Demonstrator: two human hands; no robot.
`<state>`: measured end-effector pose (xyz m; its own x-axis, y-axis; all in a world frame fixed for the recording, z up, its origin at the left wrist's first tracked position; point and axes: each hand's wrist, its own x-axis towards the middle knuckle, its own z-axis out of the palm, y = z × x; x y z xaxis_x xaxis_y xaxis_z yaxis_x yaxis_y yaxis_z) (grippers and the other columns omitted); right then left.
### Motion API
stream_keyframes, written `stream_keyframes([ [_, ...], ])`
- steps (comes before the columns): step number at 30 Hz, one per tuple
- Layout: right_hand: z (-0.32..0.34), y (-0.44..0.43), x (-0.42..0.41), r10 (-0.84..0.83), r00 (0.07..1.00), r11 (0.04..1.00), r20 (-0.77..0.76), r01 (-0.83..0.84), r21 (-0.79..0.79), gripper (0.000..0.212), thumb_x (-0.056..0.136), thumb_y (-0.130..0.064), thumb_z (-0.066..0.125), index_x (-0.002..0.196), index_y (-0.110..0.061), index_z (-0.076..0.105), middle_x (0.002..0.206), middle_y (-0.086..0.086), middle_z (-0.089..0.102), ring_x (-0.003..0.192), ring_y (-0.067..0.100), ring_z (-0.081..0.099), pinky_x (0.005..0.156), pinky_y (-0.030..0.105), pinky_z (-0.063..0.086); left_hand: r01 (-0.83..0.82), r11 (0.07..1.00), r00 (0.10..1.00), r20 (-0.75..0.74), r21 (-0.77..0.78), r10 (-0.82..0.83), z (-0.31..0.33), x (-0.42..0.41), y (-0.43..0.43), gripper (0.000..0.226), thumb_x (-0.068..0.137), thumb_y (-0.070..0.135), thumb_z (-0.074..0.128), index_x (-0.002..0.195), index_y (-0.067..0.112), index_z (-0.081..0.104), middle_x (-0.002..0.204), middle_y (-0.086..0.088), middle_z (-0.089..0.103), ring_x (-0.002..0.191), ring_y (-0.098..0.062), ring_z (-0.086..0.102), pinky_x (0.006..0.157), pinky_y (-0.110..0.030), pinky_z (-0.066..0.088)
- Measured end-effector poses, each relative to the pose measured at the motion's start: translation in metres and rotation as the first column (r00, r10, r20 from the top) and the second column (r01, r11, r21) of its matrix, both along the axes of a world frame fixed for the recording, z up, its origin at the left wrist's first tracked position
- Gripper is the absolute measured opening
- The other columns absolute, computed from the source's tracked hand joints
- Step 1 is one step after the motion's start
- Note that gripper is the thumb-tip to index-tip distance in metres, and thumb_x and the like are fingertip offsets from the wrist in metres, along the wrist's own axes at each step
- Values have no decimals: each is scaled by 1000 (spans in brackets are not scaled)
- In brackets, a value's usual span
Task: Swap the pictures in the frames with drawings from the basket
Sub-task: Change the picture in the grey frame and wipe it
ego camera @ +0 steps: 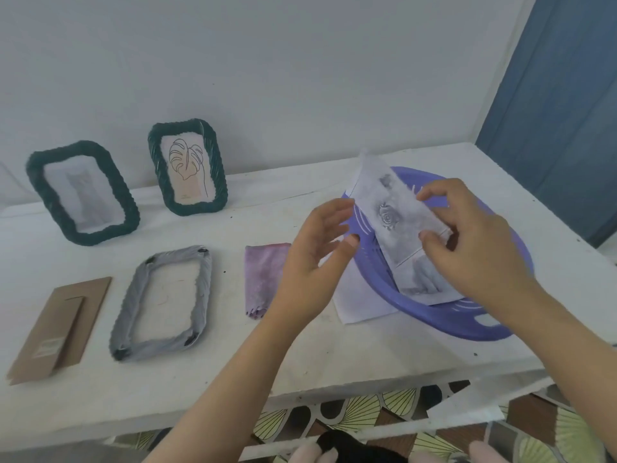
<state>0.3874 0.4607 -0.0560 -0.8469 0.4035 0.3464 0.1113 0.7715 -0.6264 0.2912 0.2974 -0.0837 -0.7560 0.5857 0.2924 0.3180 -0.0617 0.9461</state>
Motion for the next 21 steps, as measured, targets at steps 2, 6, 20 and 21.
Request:
stream_keyframes([
  [2,2,-21,-3,71,997,995,-8,-70,74,39,86,-13,58,109,-35,35,87,-18,64,49,7,51,45,14,37,35,998,990,132,53,-41,13,0,-6,29,93,22,53,117,38,50,125,8,58,114,-13,58,93,-32,51],
  [6,0,-56,-18,166,985,977,-34,-160,144,40,85,-20,64,115,-29,39,100,-15,67,87,2,59,71,12,36,26,994,972,228,105,-50,25,-5,-22,28,91,19,56,115,33,54,120,2,62,106,-18,63,81,-36,57],
  [20,-39,-140,-92,165,971,739,-175,-239,-630,25,83,-2,63,83,-26,65,85,-8,67,74,2,61,72,20,50,-258,966,914,316,-27,253,1,-58,-149,34,86,-11,49,97,17,66,92,6,70,80,-6,64,63,-20,51],
  [21,-41,-148,-97,177,970,717,-169,-244,-653,25,81,1,64,81,-24,66,82,-4,67,72,2,61,70,18,50,-268,961,910,310,-69,276,-1,-63,-160,34,86,-10,50,97,17,65,93,6,69,79,-5,64,63,-20,51],
])
